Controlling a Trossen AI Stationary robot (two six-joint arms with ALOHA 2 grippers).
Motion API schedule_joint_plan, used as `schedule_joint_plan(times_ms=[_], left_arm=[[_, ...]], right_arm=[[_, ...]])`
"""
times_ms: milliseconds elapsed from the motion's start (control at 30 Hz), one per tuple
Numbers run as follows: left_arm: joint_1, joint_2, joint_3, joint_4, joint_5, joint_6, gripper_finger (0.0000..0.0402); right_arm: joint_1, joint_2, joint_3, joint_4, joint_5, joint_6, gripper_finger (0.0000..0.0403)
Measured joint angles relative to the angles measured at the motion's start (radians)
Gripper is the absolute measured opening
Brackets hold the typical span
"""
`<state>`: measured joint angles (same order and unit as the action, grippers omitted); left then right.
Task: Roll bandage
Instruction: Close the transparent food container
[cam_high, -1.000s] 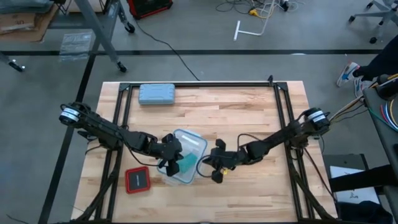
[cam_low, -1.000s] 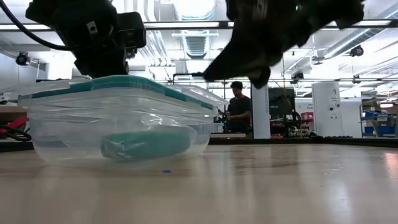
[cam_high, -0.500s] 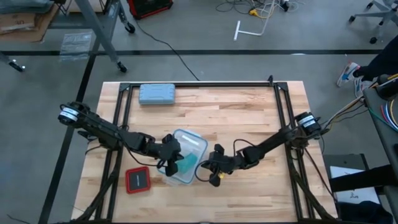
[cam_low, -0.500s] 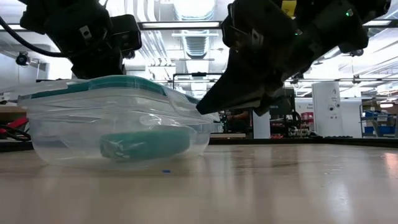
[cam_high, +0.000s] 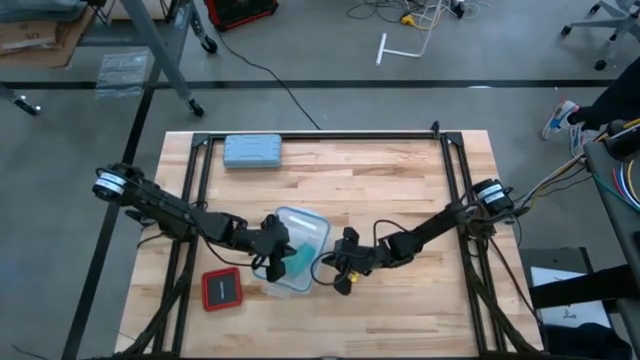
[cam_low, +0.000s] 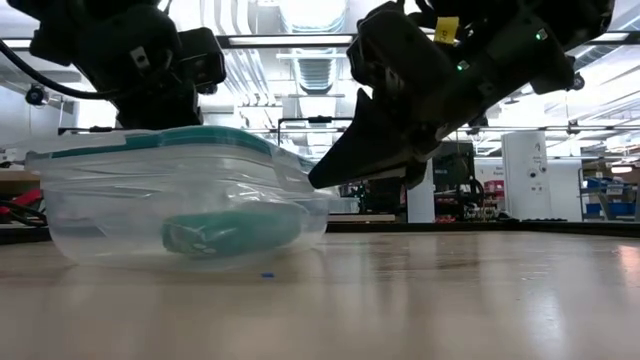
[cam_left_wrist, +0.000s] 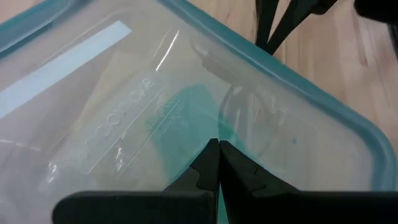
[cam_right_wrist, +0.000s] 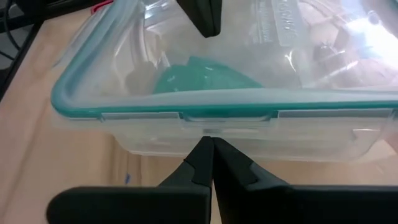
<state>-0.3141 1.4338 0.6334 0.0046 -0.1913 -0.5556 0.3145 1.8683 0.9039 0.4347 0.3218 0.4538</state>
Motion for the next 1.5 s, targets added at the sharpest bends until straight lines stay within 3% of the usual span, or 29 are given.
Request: schedule_joint_plan(times_ms=[367,567,700,867,1167,1500], left_arm=[[-0.002,-0.059,0.105,-0.053,0.016,0.125,0.0],[-0.002,-0.101,0.225,-0.503,-0.024,0.122,0.0],[-0.013,-0.119,0.287,-0.788,-0.025,0.042,0.0],[-0.04,-0.181,0.32,-0.919,-0.035,-0.058,0.0],[-0.078,-0.285,0.148,-0.924,-0.035,-0.236,0.0],[-0.077,-0.291,-0.007,-0.642,-0.049,-0.228,0.0]], right_arm=[[-0.012,0.0,0.002,0.012,0.037,0.034,0.0],[-0.009,0.0,0.002,0.006,0.026,0.045,0.0],[-0.011,0.0,0.002,0.005,0.026,0.059,0.0],[-0.021,-0.01,0.002,0.009,0.021,0.063,0.0],[-0.043,-0.01,0.002,-0.007,0.018,0.062,0.0],[-0.069,-0.007,0.002,-0.02,-0.017,0.061,0.0]])
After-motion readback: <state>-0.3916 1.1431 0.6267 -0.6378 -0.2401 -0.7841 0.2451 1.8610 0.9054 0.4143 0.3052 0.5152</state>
